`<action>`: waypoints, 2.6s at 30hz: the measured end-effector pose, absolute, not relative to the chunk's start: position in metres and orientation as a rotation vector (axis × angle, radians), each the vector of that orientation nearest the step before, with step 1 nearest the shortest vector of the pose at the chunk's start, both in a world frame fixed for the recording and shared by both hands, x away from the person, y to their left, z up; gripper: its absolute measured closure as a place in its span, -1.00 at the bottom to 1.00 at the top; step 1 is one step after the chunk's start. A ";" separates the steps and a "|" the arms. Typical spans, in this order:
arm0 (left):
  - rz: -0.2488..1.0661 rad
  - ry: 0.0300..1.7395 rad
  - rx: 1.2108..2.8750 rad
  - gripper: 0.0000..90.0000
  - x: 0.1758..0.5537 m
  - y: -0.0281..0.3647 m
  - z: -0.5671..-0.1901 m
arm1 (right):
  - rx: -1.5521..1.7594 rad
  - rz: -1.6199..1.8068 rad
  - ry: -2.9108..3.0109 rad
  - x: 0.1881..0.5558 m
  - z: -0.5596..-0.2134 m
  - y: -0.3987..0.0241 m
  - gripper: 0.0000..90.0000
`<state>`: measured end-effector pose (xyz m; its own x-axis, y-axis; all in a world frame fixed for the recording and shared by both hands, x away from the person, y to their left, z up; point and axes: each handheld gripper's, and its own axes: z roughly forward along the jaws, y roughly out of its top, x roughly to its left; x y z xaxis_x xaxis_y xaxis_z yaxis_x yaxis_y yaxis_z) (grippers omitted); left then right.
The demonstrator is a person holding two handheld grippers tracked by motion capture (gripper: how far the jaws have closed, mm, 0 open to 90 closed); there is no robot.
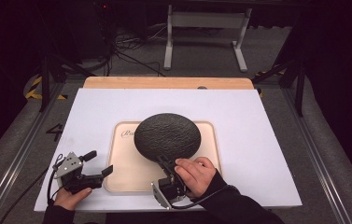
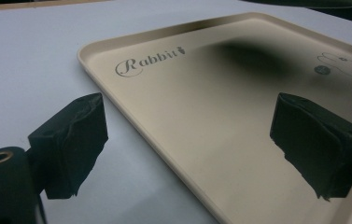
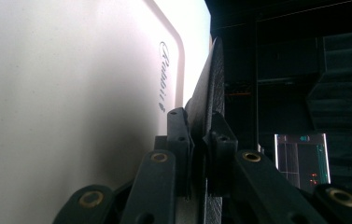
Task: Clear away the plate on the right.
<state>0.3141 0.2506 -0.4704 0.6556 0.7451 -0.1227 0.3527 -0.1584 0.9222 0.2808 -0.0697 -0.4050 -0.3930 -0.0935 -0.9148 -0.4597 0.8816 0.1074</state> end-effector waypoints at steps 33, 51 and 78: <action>0.440 0.883 1.763 -0.74 0.314 0.250 -0.470 | -0.419 0.389 2.064 0.295 -0.436 -0.061 0.86; 0.445 0.880 1.766 -0.74 0.314 0.250 -0.470 | -0.395 0.397 2.088 0.296 -0.440 -0.061 0.87; 0.453 0.874 1.767 -0.74 0.313 0.250 -0.470 | -0.399 0.365 2.213 0.295 -0.458 -0.068 0.72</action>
